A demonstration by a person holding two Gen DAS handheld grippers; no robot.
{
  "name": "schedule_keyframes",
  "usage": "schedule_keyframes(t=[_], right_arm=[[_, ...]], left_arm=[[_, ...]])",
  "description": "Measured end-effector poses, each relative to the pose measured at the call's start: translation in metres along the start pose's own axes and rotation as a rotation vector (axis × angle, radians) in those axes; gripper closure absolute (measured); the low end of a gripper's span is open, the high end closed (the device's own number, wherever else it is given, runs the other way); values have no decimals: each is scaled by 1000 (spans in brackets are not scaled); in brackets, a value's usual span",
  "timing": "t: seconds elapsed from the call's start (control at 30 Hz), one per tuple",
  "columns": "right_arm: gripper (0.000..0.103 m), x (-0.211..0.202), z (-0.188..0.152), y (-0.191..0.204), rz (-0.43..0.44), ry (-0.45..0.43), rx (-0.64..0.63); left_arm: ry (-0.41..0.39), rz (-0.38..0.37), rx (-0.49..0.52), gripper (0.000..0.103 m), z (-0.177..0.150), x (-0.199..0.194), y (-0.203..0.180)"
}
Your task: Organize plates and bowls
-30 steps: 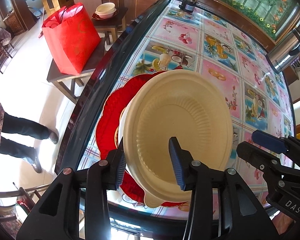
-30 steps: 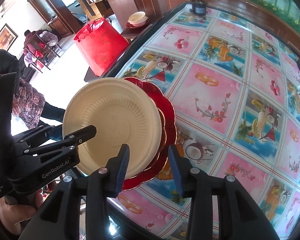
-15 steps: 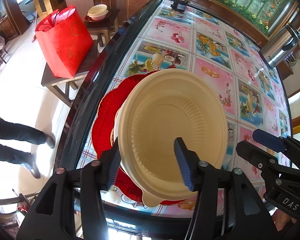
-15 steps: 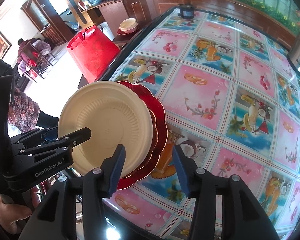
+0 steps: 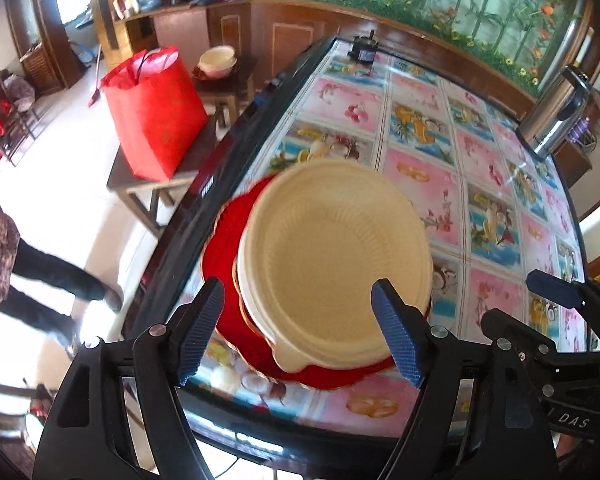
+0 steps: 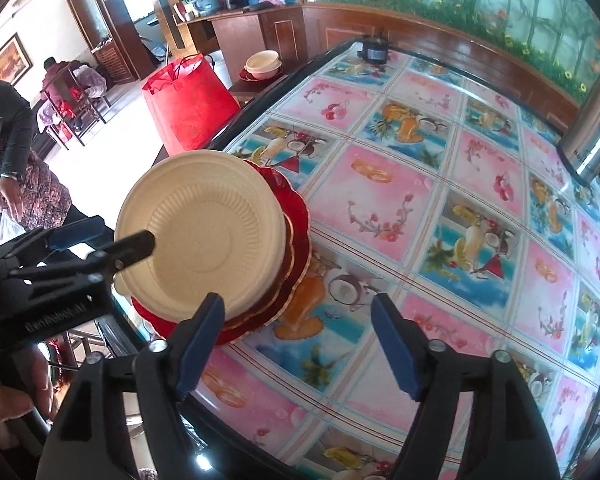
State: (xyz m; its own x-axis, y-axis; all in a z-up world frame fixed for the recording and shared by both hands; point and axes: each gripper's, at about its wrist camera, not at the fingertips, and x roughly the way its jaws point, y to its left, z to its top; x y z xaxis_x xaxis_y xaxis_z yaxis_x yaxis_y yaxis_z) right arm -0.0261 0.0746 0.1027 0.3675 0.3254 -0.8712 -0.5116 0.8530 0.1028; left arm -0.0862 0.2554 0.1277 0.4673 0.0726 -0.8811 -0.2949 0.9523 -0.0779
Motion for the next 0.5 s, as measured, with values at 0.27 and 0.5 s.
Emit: schedule_keyframes(t=[0.27, 0.5], right_arm=[[25, -7, -20, -12, 5, 8, -25], [22, -14, -33, -15, -4, 8, -57]], left_arm=[[97, 0, -8, 26, -31, 10, -25], [21, 88, 23, 26, -45, -7, -35]])
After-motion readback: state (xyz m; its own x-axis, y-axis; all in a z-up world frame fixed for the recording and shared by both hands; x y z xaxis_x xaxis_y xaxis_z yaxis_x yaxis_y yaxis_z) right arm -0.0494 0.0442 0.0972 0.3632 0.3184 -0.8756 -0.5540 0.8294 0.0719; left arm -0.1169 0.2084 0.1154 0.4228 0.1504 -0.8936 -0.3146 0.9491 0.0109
